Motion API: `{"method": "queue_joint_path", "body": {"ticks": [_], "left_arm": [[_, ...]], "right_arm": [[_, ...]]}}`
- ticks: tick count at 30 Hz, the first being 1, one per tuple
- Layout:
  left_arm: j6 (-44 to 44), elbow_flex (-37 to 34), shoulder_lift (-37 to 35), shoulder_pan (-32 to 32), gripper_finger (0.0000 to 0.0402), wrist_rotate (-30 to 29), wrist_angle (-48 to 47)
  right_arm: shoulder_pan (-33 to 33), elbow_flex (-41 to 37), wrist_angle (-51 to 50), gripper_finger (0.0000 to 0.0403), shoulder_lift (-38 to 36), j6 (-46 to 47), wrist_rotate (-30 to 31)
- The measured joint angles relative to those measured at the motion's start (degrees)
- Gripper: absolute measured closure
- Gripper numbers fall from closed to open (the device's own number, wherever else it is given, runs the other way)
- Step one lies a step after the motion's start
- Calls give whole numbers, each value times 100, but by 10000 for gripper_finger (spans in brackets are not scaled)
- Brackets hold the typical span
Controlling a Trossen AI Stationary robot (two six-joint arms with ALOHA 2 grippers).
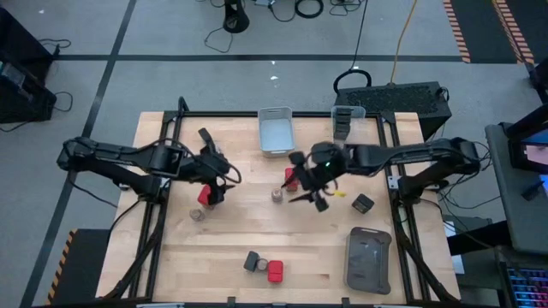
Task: Sort spices by type
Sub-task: Put the black seasoning can into the transparent bin
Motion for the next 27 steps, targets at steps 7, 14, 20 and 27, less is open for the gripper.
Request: {"method": "queue_joint_path", "body": {"ticks": [7,14,20,27], "left_arm": [[9,-834,-2,-363,81,-29,761],[-21,-1504,-2,-400,81,33,1353],[-17,-1605,-2,-401,81,139,1411],[170,-1605,-2,-399,81,24,1436]], "right_arm": [[446,-2,1117,202,924,-645,-2],[828,349,1753,202,1640,-168,-73],[1043,1558,775,202,2350,-240,-426],[1214,3243,-584,202,3252,-756,-458]]}}
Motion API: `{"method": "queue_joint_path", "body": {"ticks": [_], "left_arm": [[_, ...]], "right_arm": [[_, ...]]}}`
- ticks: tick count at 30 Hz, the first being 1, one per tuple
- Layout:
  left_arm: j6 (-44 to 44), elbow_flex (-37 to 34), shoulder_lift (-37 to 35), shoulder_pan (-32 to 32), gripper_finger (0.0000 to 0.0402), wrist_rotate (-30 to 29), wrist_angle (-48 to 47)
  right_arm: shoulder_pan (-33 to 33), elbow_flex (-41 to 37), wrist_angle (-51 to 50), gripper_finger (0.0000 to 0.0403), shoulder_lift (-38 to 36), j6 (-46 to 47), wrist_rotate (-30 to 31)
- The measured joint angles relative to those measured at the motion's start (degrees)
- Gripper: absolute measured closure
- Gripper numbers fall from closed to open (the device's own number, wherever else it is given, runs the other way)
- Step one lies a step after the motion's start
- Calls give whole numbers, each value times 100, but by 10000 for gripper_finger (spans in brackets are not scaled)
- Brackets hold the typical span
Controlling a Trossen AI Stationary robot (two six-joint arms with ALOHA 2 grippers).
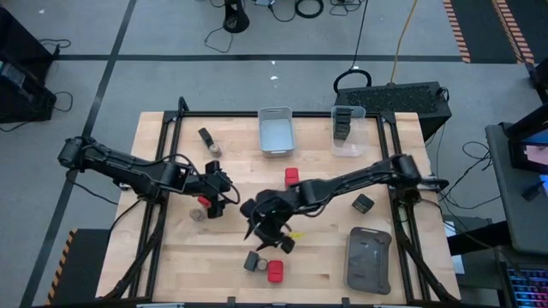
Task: Sort spices by type
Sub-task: Put the black seasoning can into the transparent bin
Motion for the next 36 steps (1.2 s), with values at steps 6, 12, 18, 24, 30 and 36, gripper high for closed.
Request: {"method": "queue_joint_path", "body": {"ticks": [6,12,18,24,30,36], "left_arm": [[179,-16,-2,-13,81,-22,-49],[300,-469,-4,40,81,-101,186],[-52,-1192,-1,30,81,-5,1208],[-120,-1366,0,-256,81,174,2034],[301,-1366,0,-641,81,254,2465],[273,-1366,0,-829,81,358,2403]], "right_arm": [[179,768,-375,202,700,-260,1],[425,1287,-645,202,1157,-289,103],[602,1411,-813,202,1306,-421,634],[608,1415,-1140,202,1306,-82,634],[618,1413,-1210,202,1377,-197,924],[628,1408,-1196,202,1478,-399,938]]}}
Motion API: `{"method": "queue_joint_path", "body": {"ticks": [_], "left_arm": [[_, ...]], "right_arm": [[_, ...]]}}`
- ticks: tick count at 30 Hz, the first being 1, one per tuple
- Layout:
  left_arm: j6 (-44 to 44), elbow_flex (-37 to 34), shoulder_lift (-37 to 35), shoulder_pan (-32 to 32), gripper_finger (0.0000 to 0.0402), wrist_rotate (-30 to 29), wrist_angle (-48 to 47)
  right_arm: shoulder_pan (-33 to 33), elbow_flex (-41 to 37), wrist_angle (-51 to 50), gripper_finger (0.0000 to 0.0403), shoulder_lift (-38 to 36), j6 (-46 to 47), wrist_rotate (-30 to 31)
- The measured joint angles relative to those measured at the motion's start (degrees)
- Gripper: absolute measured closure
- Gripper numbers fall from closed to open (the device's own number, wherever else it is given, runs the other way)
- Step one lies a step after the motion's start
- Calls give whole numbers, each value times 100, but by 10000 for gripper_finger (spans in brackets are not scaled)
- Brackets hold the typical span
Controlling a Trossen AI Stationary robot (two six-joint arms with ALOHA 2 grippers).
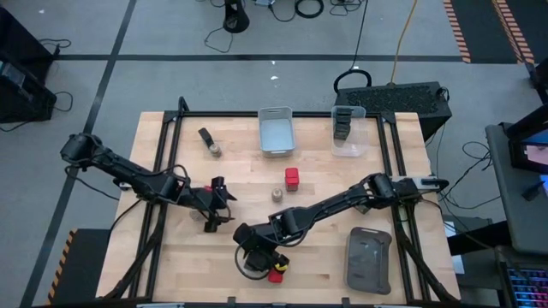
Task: Sort spices by type
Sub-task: Put the black seasoning can into the transparent bin
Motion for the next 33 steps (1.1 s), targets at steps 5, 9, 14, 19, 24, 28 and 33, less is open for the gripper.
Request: {"method": "queue_joint_path", "body": {"ticks": [5,9,14,19,24,28,33], "left_arm": [[-14,0,0,-71,81,42,-22],[-63,0,0,-71,81,42,-26],[-158,0,0,-71,81,42,-50],[-160,0,0,-71,81,42,-48],[-166,0,0,-71,81,42,-50],[-164,0,0,-71,81,42,-50],[-166,0,0,-71,81,42,-50]], "right_arm": [[-10,2,30,202,40,-10,23],[-17,2,-19,202,40,10,26],[-53,2,-47,202,42,202,-6],[-85,2,-135,202,44,311,-4],[-90,-12,-242,202,44,416,-9],[-85,-28,-241,202,49,434,-9],[-87,-28,-270,217,49,440,-11]]}}
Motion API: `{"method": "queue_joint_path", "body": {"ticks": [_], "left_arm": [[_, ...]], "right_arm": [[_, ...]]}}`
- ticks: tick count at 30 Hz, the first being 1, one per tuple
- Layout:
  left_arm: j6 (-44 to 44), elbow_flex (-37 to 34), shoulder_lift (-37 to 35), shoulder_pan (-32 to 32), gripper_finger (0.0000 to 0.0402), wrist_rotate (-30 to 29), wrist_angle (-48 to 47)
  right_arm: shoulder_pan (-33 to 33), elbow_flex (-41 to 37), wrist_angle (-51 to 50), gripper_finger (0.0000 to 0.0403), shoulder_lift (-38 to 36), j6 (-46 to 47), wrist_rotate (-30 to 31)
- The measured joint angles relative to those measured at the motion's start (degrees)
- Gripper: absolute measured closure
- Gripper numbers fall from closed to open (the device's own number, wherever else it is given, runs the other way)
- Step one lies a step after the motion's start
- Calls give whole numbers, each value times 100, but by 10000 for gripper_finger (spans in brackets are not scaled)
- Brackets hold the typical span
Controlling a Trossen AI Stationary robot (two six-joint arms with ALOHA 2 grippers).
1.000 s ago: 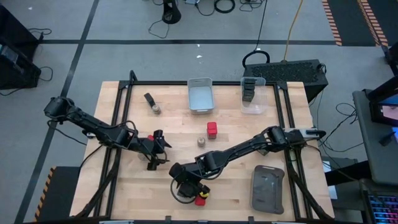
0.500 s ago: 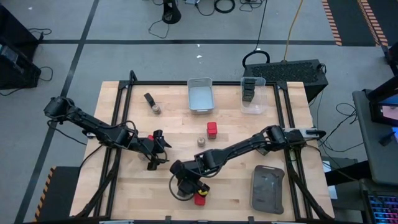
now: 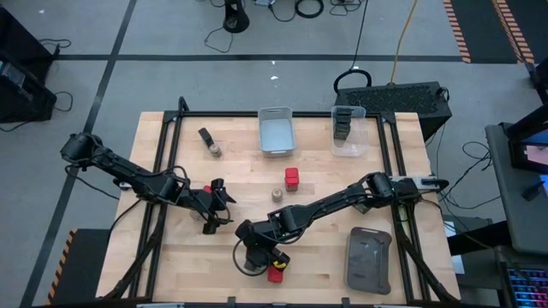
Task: Sort spices by type
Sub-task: Put the black seasoning can into the transparent bin
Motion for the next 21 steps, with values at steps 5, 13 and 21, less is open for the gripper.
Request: {"method": "queue_joint_path", "body": {"ticks": [5,13,21], "left_arm": [[-1,0,0,0,81,0,-2],[-7,0,0,0,81,-1,-23],[-20,2,-2,0,81,0,-42]], "right_arm": [[0,-4,0,241,0,0,-4],[2,-9,13,248,143,-11,-2],[0,-15,144,270,136,-34,4]]}}
